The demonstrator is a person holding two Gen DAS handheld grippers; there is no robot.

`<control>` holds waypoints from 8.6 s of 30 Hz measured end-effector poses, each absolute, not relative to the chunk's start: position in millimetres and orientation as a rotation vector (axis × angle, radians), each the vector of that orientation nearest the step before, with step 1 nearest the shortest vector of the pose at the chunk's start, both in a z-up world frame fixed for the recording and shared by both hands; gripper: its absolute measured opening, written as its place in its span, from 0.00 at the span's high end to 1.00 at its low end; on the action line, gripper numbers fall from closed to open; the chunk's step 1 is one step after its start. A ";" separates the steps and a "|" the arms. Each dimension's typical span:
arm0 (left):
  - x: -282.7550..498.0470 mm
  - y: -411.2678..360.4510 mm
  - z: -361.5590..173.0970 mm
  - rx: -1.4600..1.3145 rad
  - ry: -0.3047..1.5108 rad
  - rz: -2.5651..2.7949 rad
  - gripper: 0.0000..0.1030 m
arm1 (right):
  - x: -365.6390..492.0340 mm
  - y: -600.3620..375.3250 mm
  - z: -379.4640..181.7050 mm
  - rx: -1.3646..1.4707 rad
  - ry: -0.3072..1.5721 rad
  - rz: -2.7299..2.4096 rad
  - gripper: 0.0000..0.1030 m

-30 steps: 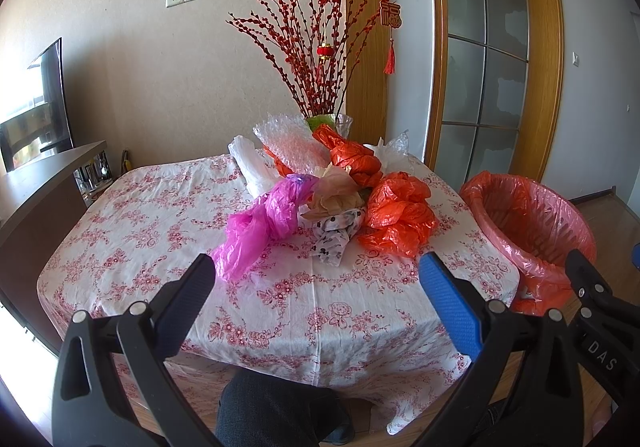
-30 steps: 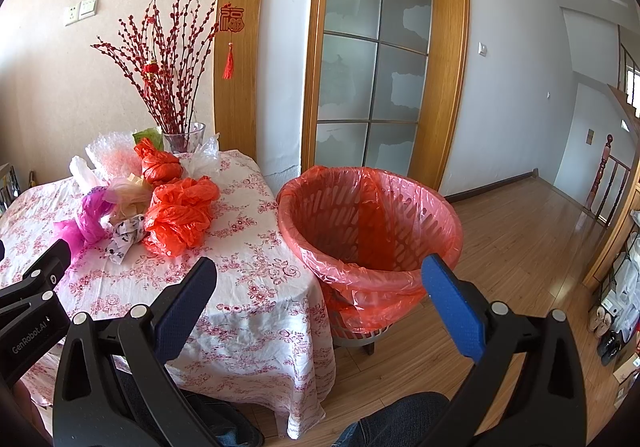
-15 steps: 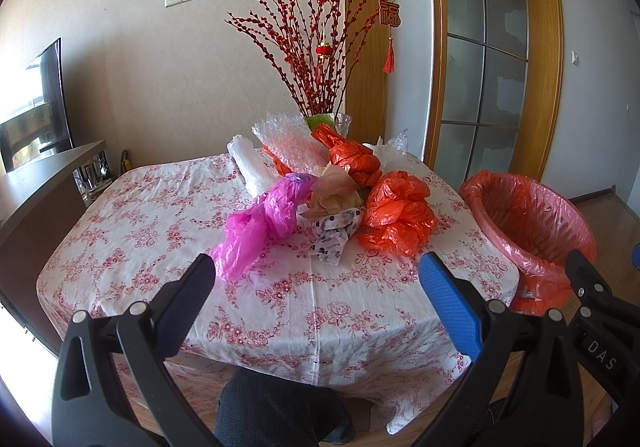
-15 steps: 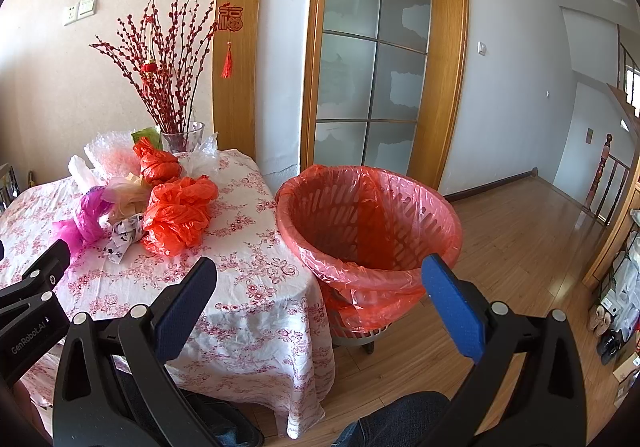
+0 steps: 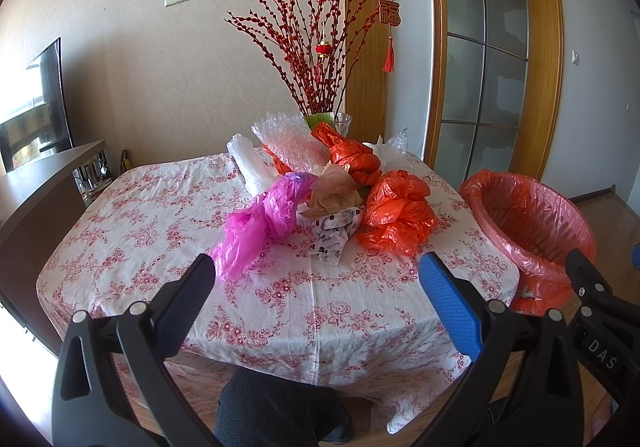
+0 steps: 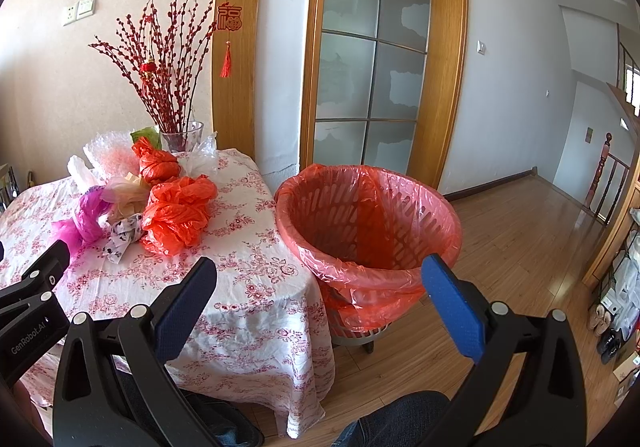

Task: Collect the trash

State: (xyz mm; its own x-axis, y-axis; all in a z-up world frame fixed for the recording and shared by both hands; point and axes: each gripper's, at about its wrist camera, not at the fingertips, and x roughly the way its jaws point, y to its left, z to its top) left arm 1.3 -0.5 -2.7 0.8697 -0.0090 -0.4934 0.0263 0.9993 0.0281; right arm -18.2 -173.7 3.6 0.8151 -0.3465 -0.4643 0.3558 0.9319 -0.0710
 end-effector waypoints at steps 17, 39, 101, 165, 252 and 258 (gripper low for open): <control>1.2 -1.1 -6.1 0.035 0.520 -0.017 0.04 | -17.1 -174.7 -0.1 0.020 0.497 -0.376 0.02; 59.4 101.2 -22.0 -0.090 0.565 0.140 0.04 | 88.7 -145.3 -18.2 0.076 0.635 -0.074 0.18; 107.3 44.8 1.5 -0.089 0.643 -0.228 0.81 | 110.6 -186.0 -28.5 0.136 0.668 -0.036 0.73; 149.2 -129.9 -33.9 0.018 0.712 -0.471 0.38 | 79.5 -332.5 -18.7 0.243 0.595 -0.380 0.35; 209.0 -4.3 -52.6 0.028 0.794 -0.247 0.96 | 171.1 -211.2 -25.9 0.208 0.707 -0.027 0.55; 188.6 16.3 -27.2 -0.022 0.710 -0.232 0.97 | 163.1 -217.9 -21.8 0.223 0.689 -0.026 0.55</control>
